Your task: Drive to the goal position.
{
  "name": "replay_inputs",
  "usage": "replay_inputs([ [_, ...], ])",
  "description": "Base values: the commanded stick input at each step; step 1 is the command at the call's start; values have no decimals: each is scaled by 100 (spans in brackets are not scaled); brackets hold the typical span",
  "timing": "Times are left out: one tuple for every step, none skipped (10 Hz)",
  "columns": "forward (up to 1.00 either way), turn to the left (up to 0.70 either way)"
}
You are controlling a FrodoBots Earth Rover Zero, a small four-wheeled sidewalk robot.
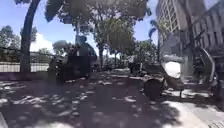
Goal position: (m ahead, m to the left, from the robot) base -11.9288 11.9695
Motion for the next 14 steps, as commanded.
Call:
replay_inputs([
  [45, 0],
  [45, 0],
  [45, 0],
  [45, 0],
  [45, 0],
  [45, 0],
  [45, 0],
  [45, 0],
  [45, 0],
  [32, 0],
  [16, 0],
  [0, 0],
  [0, 0],
  [0, 0],
])
